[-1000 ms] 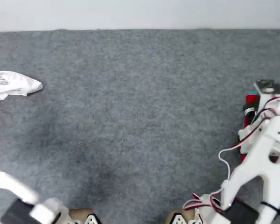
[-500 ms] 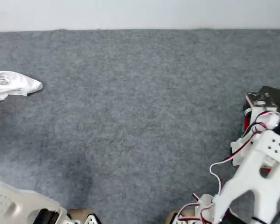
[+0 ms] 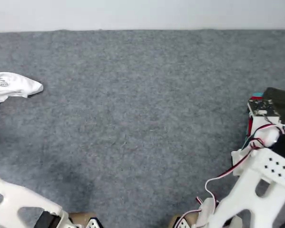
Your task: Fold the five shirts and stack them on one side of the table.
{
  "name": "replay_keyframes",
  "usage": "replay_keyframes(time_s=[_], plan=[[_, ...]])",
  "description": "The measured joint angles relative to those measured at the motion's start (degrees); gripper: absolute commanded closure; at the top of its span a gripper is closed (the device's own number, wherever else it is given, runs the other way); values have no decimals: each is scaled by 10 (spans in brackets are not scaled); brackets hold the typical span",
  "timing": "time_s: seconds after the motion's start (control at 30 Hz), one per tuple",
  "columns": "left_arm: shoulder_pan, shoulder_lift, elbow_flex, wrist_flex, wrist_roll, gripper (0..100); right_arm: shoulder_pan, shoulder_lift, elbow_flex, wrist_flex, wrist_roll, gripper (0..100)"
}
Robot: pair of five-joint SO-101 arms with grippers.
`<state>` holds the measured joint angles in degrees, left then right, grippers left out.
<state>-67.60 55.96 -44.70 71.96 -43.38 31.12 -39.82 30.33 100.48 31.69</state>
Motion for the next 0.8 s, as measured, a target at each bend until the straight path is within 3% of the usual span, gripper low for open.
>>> replay_keyframes(time_s=[0.27, 0.53, 0.67, 0.8], plan=[[18, 52, -50, 31, -39, 990, 0, -4, 0, 0, 0, 970], [47, 76, -123, 155, -110, 986, 0, -4, 0, 0, 0, 970], [71, 87, -206, 250, -112, 987, 0, -4, 0, 0, 0, 970], [100, 87, -310, 267, -74, 987, 0, -4, 0, 0, 0, 970]])
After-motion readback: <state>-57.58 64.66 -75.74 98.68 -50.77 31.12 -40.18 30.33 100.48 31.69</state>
